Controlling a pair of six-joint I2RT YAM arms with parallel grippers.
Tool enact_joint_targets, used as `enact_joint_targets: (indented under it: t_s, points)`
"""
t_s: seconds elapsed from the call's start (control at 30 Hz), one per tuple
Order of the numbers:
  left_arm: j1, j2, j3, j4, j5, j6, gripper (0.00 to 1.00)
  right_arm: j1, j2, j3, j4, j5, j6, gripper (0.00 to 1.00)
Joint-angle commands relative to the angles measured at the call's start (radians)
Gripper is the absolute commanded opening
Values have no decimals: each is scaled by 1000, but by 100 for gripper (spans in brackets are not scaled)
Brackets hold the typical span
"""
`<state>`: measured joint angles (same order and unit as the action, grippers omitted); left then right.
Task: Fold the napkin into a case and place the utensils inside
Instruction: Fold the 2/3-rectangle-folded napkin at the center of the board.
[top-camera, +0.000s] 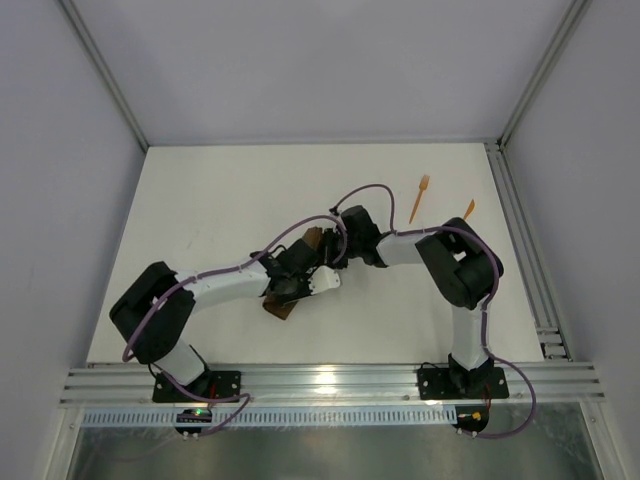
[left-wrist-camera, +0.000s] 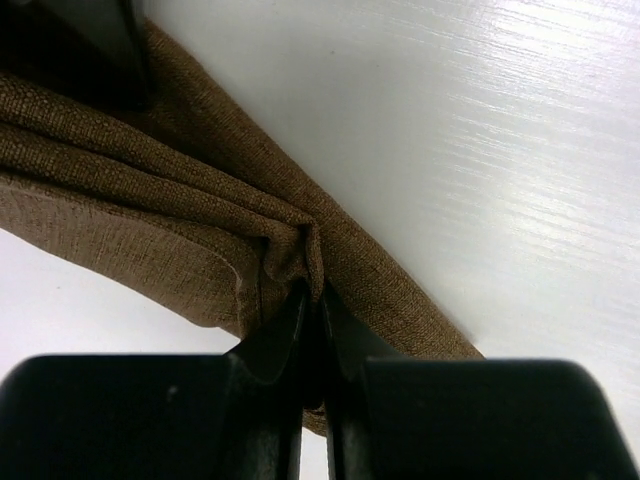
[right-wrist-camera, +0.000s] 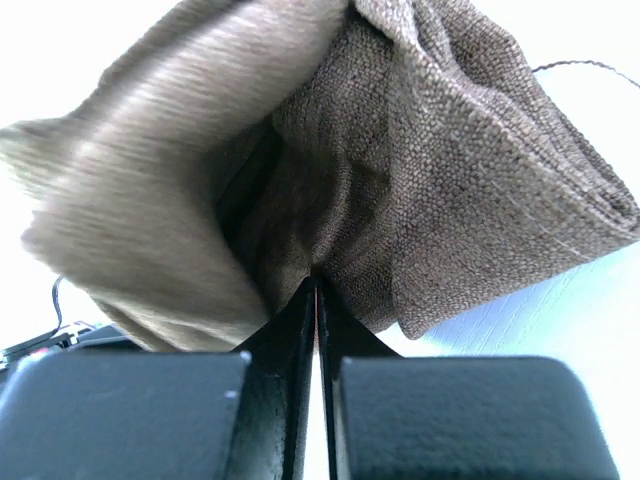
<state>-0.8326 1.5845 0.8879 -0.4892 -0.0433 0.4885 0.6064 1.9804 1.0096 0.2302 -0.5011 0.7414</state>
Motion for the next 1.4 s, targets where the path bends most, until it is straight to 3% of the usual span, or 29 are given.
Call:
enact_joint_targets:
  t_s: [0.0, 0.23, 0.5, 0.53, 0.67, 1.17, 1.3, 1.37]
  points:
    - [-28, 23, -21, 57, -70, 21, 8, -13, -54, 33, -11, 23, -23, 7]
    - [-28, 31, -23, 70, -98, 22, 11, -77, -179, 57, -191, 36, -141, 16]
    - [-28, 52, -21, 74, -89, 18, 11, -143, -255, 92, -287, 12, -238, 50]
    - [-28, 52, -20, 72, -90, 19, 12, -143, -250, 118, -290, 10, -237, 61]
    - [-28, 49, -20, 64, -92, 22, 12, -142, -201, 173, -267, 22, -194, 67]
    - [-28, 60, -17, 52, -92, 28, 13, -89, 9, 343, -259, 28, -143, 66]
    - [-28, 57, -20, 49, -93, 28, 13, -83, 21, 348, -256, 42, -134, 51]
    - [-28, 54, -21, 47, -98, 30, 13, -85, 26, 345, -261, 42, -138, 28]
